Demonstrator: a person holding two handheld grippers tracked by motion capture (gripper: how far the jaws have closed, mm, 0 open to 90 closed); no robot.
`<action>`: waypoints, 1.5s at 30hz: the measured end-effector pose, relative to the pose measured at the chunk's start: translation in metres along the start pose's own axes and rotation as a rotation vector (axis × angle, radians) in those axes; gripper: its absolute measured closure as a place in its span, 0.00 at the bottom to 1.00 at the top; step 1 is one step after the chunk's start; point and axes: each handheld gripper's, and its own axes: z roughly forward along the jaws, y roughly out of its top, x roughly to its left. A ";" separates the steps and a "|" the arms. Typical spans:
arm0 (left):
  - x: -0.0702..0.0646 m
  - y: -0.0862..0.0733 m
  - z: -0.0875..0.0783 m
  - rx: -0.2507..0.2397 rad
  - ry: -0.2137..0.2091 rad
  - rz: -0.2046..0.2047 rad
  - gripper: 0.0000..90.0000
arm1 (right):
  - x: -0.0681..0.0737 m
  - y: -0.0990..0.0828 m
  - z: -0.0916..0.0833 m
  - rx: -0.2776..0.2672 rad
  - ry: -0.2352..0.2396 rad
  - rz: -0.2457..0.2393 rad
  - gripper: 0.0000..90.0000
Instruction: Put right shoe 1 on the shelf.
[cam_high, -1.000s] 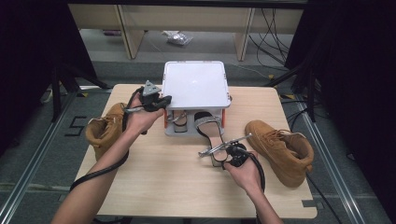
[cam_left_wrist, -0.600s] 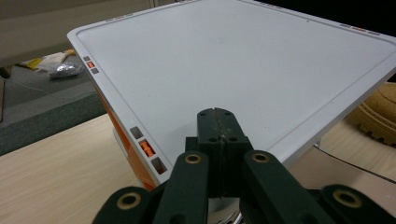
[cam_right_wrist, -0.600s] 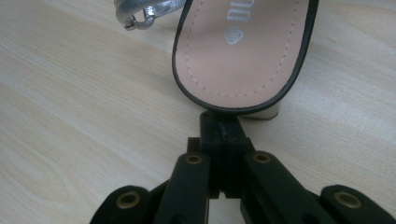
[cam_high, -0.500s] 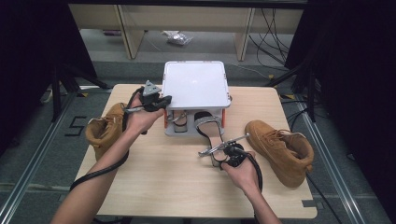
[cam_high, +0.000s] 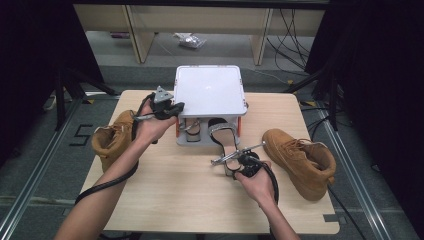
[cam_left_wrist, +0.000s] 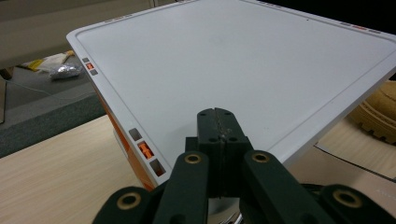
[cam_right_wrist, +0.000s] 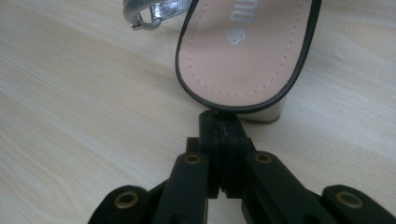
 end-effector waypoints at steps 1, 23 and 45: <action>0.000 0.000 0.000 0.000 0.000 -0.001 1.00 | 0.001 0.000 0.000 0.001 -0.007 0.018 0.99; 0.000 0.000 0.000 0.000 -0.002 -0.004 1.00 | 0.008 0.027 0.005 -0.144 -0.001 -0.048 1.00; 0.000 0.000 0.000 0.000 -0.001 -0.001 1.00 | 0.011 0.059 0.012 -0.214 -0.064 -0.048 1.00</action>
